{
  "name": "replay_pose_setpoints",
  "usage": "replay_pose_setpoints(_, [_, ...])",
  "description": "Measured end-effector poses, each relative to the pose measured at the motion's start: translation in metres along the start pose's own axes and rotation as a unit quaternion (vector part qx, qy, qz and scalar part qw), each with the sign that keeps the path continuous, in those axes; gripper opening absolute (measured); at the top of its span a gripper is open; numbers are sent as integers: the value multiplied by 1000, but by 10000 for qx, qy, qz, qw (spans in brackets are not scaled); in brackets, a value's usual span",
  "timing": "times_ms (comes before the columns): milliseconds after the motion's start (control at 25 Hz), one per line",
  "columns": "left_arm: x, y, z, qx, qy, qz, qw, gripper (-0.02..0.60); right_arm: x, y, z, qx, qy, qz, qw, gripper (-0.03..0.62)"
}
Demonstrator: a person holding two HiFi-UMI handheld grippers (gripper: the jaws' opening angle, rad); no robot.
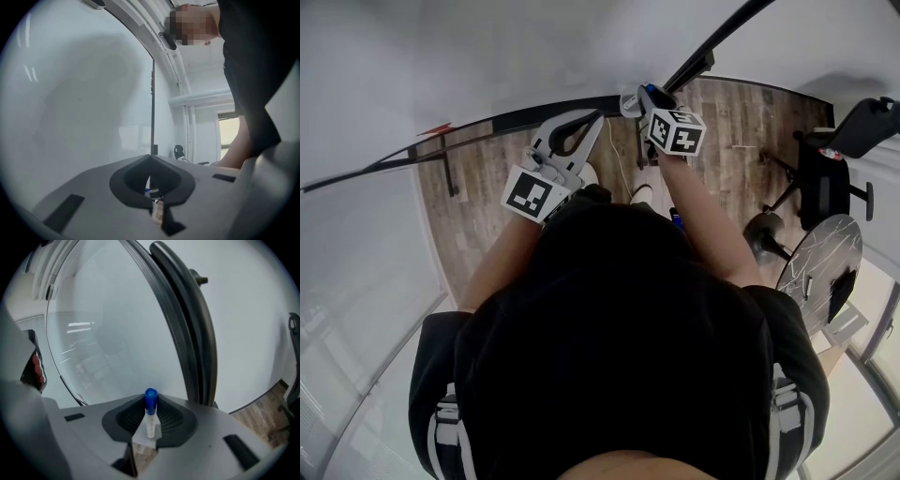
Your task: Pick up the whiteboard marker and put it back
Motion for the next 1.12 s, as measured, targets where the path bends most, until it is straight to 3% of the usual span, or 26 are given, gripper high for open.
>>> replay_pose_setpoints(680, [-15,4,3,59,-79,106,9999,3,42,28,-46,-430,395,-1404,9884,71])
replay_pose_setpoints(1120, [-18,6,11,83,-129,196,9997,3,61,59,-86,-726,802,-1631,9807,71])
Point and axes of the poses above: the fingertips, and each gripper's own axes: z forward along the fingers, x to its left, y out of its top, the point moved 1 cm from there along -z, backward along the fingers, and after that the axes turned 10 degrees about z, right-handed, at the moved point
